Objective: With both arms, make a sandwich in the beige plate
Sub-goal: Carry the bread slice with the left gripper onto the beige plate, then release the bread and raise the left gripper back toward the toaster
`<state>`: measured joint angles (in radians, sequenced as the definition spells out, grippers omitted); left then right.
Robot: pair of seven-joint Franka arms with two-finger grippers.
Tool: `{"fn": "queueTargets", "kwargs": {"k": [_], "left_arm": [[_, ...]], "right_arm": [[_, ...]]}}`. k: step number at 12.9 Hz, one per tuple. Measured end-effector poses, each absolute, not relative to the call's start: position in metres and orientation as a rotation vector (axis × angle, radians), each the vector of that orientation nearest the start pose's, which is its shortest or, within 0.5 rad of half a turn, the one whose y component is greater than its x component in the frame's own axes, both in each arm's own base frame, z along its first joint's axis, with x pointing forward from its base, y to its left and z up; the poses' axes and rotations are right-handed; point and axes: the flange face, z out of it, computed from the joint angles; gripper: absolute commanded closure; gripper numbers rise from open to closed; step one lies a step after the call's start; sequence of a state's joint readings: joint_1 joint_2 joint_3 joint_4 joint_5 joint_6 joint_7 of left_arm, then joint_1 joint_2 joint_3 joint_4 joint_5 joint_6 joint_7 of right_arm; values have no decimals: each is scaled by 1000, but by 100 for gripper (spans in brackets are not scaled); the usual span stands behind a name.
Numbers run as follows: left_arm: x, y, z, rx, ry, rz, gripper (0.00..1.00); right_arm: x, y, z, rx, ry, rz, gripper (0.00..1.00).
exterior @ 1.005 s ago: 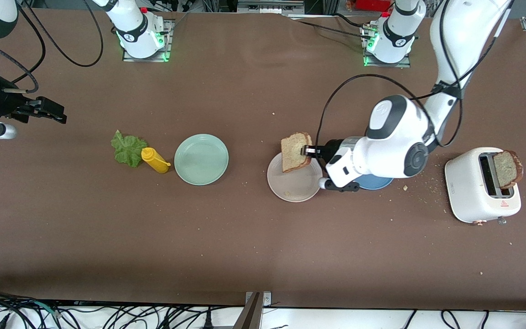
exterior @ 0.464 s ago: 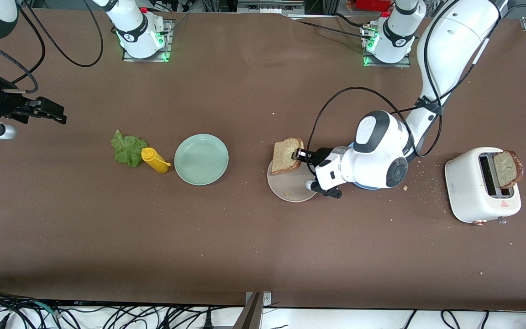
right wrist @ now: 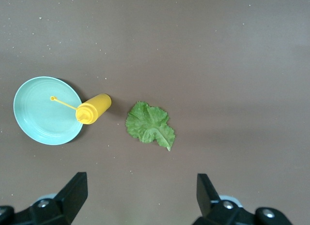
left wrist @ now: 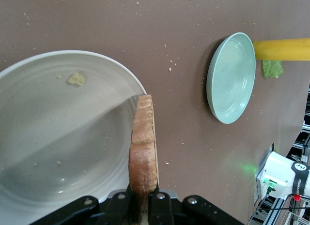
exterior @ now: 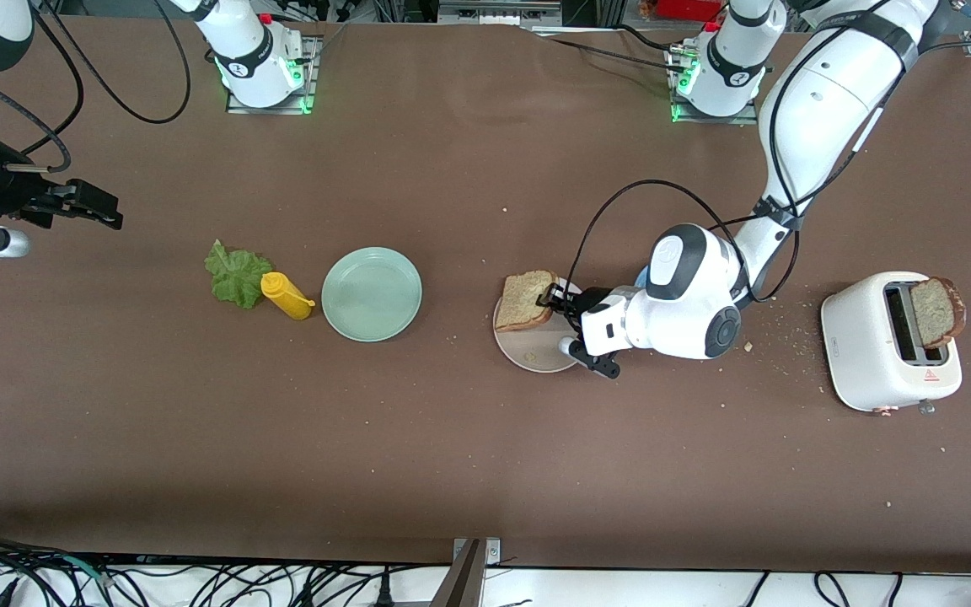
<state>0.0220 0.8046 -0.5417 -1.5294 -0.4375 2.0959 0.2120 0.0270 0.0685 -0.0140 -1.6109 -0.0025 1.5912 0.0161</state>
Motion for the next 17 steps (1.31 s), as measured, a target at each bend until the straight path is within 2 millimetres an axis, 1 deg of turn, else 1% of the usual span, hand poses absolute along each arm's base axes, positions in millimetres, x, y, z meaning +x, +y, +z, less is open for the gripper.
{"fn": "queueTargets", "kwargs": {"k": [1, 2, 5, 8, 10, 11, 13, 17], "left_arm": [[623, -310, 231, 2362, -430, -338, 3], [622, -310, 226, 2358, -434, -343, 0], [623, -306, 220, 2344, -475, -329, 0], [628, -297, 220, 2338, -490, -308, 0], [631, -293, 227, 2339, -498, -306, 0], [632, -291, 236, 2350, -523, -301, 0], [632, -286, 263, 2412, -584, -320, 0], [625, -280, 323, 2584, -563, -361, 0]], "right_arm": [[573, 7, 569, -3143, 5, 138, 0], [573, 7, 569, -3143, 5, 138, 0], [573, 7, 569, -3143, 4, 138, 0], [573, 7, 569, -3143, 4, 138, 0], [573, 7, 569, -3143, 4, 138, 0], [573, 7, 569, -3143, 4, 138, 0], [573, 7, 568, -3143, 4, 139, 0], [573, 7, 568, -3143, 3, 138, 0]]}}
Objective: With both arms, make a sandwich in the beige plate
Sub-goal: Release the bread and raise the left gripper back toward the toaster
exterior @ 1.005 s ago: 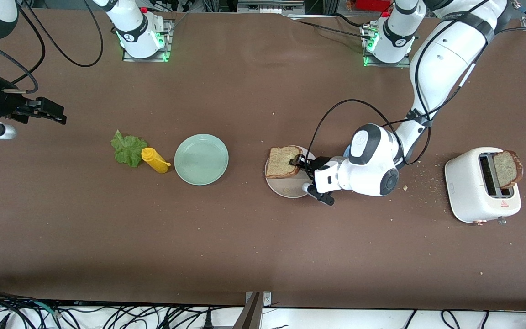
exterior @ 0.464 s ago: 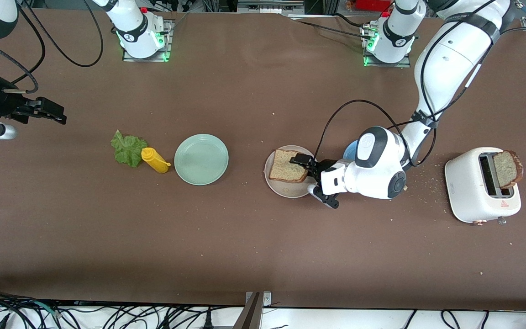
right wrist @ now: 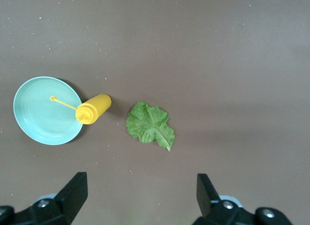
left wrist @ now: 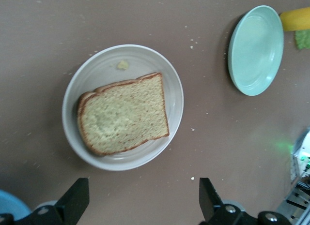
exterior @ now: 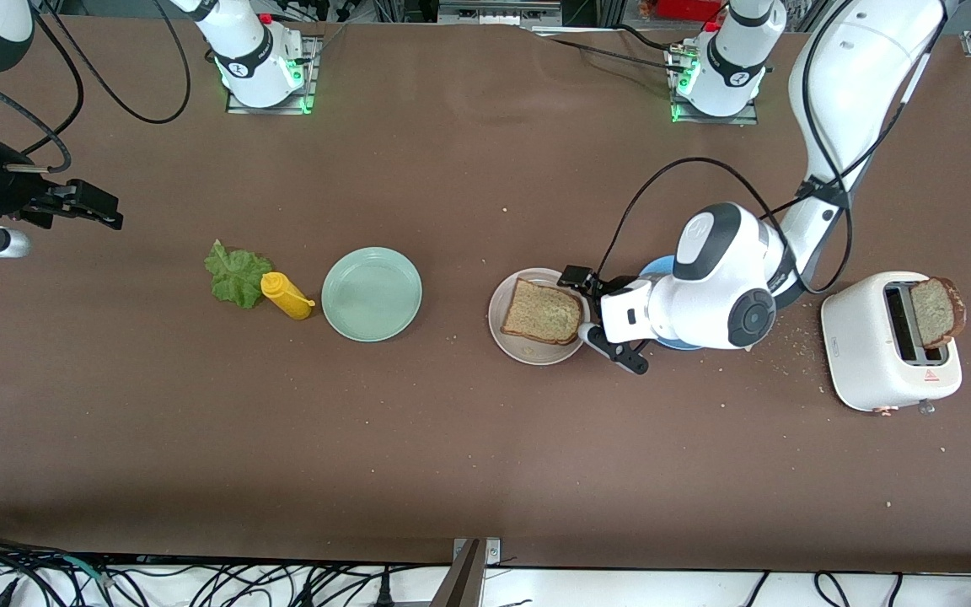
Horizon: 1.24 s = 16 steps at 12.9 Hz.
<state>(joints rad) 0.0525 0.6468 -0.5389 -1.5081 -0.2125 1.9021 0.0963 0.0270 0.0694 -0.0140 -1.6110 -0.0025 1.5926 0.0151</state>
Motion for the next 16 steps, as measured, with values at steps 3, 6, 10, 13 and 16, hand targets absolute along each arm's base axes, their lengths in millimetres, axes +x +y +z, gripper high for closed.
{"fn": "queueTargets", "kwargs": {"k": [3, 6, 10, 13, 16], "left_arm": [[624, -268, 381, -3357, 604, 335, 0], [621, -238, 446, -3191, 492, 171, 0], [622, -147, 524, -3153, 264, 36, 0], [612, -106, 544, -3128, 163, 99, 0], [608, -102, 568, -3124, 148, 81, 0]], "right_arm": [[575, 15, 567, -3144, -18, 124, 0], [577, 29, 566, -3144, -57, 107, 0], [578, 30, 566, -3144, -58, 104, 0], [578, 29, 566, -3144, -56, 103, 0], [578, 26, 566, -3145, -47, 102, 0]]}}
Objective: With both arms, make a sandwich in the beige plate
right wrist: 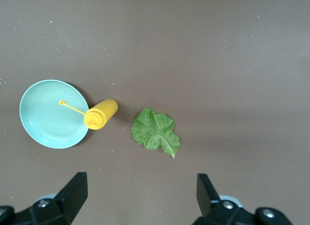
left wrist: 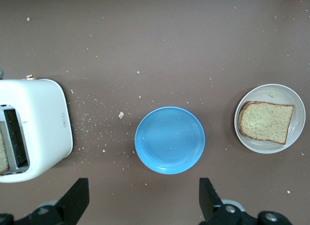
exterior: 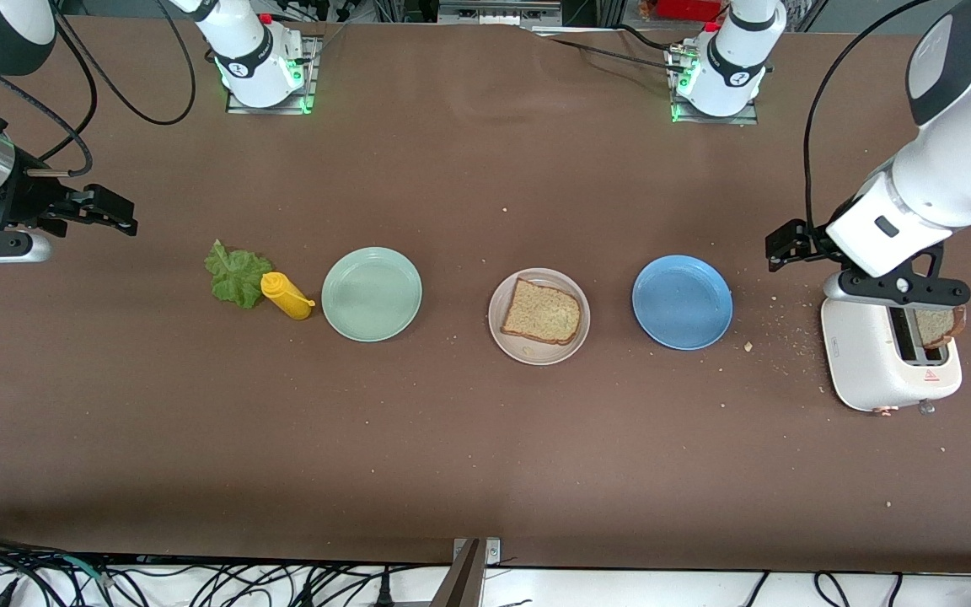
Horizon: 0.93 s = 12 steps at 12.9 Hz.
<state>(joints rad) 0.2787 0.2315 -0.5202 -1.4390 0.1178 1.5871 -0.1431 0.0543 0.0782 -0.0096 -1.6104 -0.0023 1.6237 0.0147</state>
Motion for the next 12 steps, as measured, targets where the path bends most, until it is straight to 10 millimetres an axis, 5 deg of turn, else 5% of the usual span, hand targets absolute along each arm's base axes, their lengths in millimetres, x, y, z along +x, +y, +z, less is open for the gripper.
{"fn": "queueTargets", "kwargs": {"k": [5, 12], "left_arm": [[604, -103, 569, -3117, 156, 114, 0], [609, -66, 568, -3120, 188, 126, 0]], "right_arm": [[578, 26, 566, -3145, -47, 101, 0], [578, 24, 568, -3148, -45, 95, 0]]}}
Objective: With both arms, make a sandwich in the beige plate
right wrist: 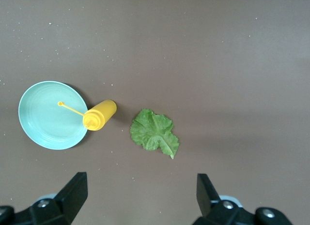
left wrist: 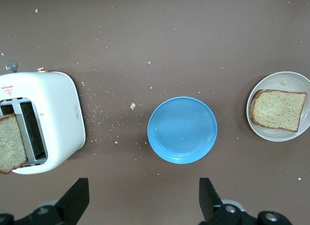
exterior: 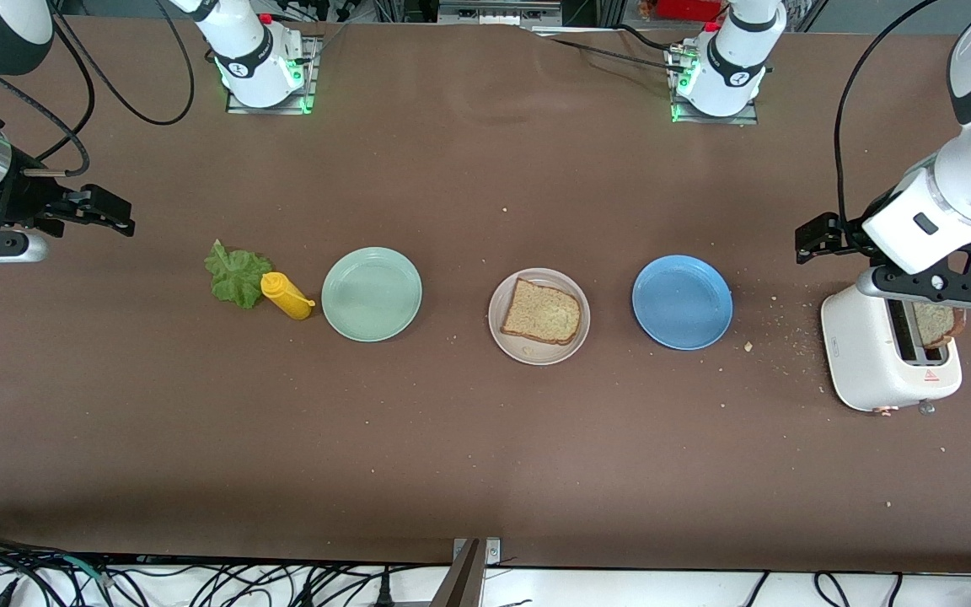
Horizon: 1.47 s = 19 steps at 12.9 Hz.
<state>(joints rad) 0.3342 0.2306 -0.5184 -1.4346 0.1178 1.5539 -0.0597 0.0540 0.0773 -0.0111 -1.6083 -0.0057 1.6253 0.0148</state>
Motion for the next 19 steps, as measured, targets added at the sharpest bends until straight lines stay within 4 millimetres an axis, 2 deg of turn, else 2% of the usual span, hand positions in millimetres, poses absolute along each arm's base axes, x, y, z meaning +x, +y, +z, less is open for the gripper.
{"fn": "queueTargets", "kwargs": {"k": [2, 5, 8, 11, 19], "left_arm": [[609, -65, 566, -3107, 193, 130, 0], [599, -78, 567, -3113, 190, 134, 0], [581, -73, 567, -3142, 170, 56, 0], [563, -89, 571, -3125, 207, 36, 0], [563, -80, 571, -3123, 182, 39, 0]], "right_arm": [[578, 24, 568, -3148, -45, 93, 0], [578, 24, 568, -3148, -45, 93, 0], [579, 23, 568, -3149, -41, 89, 0], [579, 21, 568, -3149, -35, 89, 0], [581, 22, 569, -3149, -39, 68, 0]]}}
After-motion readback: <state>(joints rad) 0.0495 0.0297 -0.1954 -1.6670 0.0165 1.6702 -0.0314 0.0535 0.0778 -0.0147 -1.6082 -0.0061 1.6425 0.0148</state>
